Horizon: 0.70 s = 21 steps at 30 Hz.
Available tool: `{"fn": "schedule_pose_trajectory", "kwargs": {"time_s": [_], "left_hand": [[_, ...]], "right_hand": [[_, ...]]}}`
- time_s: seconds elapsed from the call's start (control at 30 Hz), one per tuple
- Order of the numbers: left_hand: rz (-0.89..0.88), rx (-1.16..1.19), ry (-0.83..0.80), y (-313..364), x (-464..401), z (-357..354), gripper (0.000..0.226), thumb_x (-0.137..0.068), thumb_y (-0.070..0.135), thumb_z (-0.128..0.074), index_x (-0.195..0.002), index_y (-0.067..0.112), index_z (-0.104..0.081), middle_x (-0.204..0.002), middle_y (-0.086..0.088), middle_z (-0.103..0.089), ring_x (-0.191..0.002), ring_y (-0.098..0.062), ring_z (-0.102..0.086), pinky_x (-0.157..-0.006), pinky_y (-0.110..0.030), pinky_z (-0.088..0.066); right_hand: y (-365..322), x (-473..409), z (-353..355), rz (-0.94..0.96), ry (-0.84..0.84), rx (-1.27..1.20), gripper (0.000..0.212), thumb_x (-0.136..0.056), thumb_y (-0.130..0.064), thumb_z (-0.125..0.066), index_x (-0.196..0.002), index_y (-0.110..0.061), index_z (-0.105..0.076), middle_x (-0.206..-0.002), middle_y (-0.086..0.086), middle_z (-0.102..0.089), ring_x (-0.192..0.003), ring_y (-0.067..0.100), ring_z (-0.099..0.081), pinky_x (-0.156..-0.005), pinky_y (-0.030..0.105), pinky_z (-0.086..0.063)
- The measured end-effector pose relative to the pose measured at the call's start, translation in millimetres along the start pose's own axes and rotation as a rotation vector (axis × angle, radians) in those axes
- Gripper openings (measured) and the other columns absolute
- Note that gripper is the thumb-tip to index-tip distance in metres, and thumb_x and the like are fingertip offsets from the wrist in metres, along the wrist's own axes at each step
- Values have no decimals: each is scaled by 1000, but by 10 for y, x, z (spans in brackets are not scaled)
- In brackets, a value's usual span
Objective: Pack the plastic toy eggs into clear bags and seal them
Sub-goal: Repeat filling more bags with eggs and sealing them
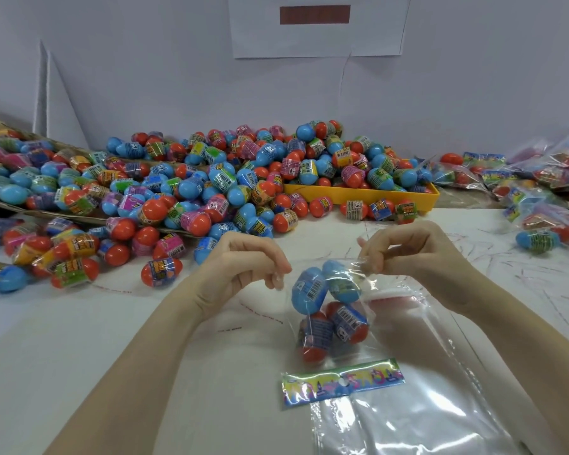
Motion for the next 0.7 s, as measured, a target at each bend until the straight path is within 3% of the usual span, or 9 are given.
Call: {"fn": "schedule_pose_trajectory", "kwargs": {"time_s": [0.07, 0.13, 0.2, 0.27, 0.37, 0.57, 0.7], "left_hand": [[-9, -36, -5, 24, 7, 1, 23, -60, 1, -52, -54, 10, -72, -54, -3, -60, -51, -10, -56, -51, -16, -46], [-3, -124, -5, 44, 8, -14, 6, -61, 8, -70, -56, 11, -73, -55, -1, -61, -52, -9, -56, -52, -15, -46], [19, -222, 26, 45, 5, 3, 19, -47, 20, -89, -56, 15, -73, -56, 3, -63, -53, -6, -57, -53, -14, -46], [41, -238, 51, 39, 7, 18, 22, -41, 31, -82, -57, 18, -73, -58, 6, -65, -55, -3, -60, -55, -13, -47], [42, -231, 51, 39, 5, 29, 23, -41, 29, -81, -59, 17, -74, -60, 8, -66, -57, -2, -61, -56, -12, -48], [38, -244, 50, 41, 4, 22, 23, -39, 28, -81, -59, 18, -73, -60, 8, -66, -58, -2, -61, -58, -12, -49], [26, -240, 64, 59, 16, 34, 24, -38, 30, -81, -58, 20, -73, -60, 8, -65, -58, -3, -61, -59, -13, -50]], "right_hand": [[-11, 1, -6, -7, 13, 24, 48, -63, 24, -51, -45, -18, -65, -54, -3, -64, -58, 6, -61, -76, 11, -50], [-20, 8, -23, -21, 23, 12, 33, -54, 11, -50, -43, -16, -63, -53, -2, -63, -56, 6, -61, -74, 9, -49], [-19, 15, -20, -40, 29, 12, 28, -50, 8, -48, -44, -15, -62, -53, 1, -62, -56, 7, -62, -71, 9, -49], [-2, 18, -17, -56, 13, 59, 28, -56, 17, -53, -47, -9, -62, -56, 5, -63, -58, 9, -63, -66, 13, -50], [7, 26, -16, -62, -18, 149, 40, -68, 29, -50, -54, -6, -62, -63, 10, -64, -63, 11, -65, -67, 21, -53], [-19, 64, -3, -100, -102, 208, 43, -70, 21, -53, -58, -15, -71, -73, 6, -70, -76, 15, -68, -70, 21, -53], [-58, 82, 119, -112, 8, 254, 27, -54, -6, -46, -51, -20, -70, -67, 4, -70, -71, 14, -67, -73, 27, -54]]}}
Point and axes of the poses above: each hand's wrist, its own x-axis away from the middle knuckle, its own z-axis out of the back of the hand, y = z × x, the point moved 9 cm from there along -x, towards the middle knuckle
